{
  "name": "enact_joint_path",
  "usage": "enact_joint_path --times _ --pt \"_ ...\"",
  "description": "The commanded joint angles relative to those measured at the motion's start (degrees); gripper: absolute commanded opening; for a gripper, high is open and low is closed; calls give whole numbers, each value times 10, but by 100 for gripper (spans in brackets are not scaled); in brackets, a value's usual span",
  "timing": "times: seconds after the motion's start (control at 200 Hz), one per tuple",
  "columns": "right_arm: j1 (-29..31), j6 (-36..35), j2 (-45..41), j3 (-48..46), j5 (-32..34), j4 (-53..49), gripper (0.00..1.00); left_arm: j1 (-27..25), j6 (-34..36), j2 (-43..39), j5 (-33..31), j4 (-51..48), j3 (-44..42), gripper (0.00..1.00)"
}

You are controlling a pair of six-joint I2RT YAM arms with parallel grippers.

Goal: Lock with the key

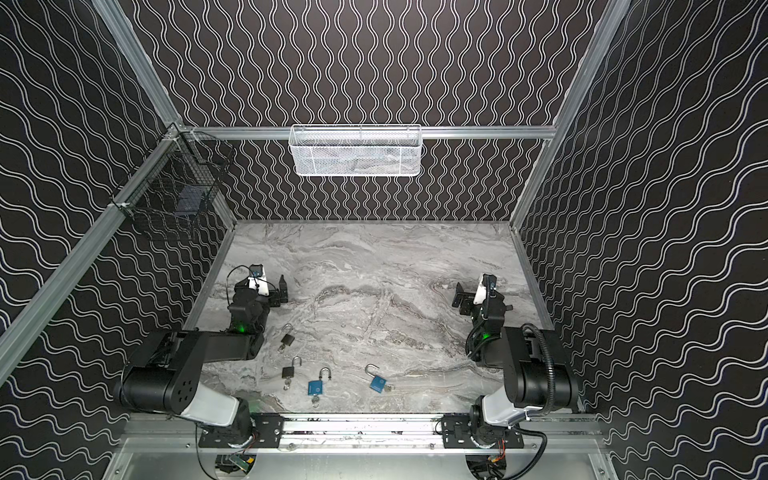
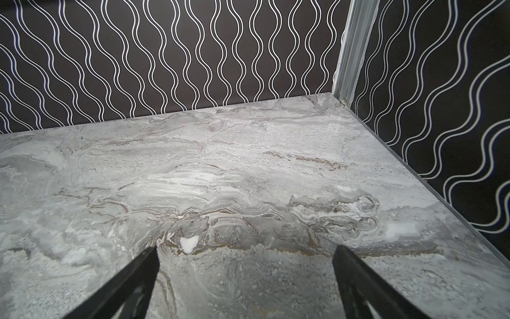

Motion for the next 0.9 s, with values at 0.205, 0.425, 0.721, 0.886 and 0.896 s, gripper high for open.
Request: enact_joint_path --times 0.205,0.425,0.721,0.886,0.896 --pt "1 -5 -11 -16 2 49 100 0 15 -22 21 -39 22 99" --pt "1 -1 -70 -23 12 10 100 -8 14 -68 -14 -136 54 99" --pt "4 15 -177 22 -1 -136 100 -37 -45 -167 -68 -344 135 99" --pt "7 79 -190 102 -71 -274 100 -55 -72 -176 -32 -519 233 99" --pt "7 84 -188 106 -75 -279 100 -58 -71 -176 -34 -524 236 99"
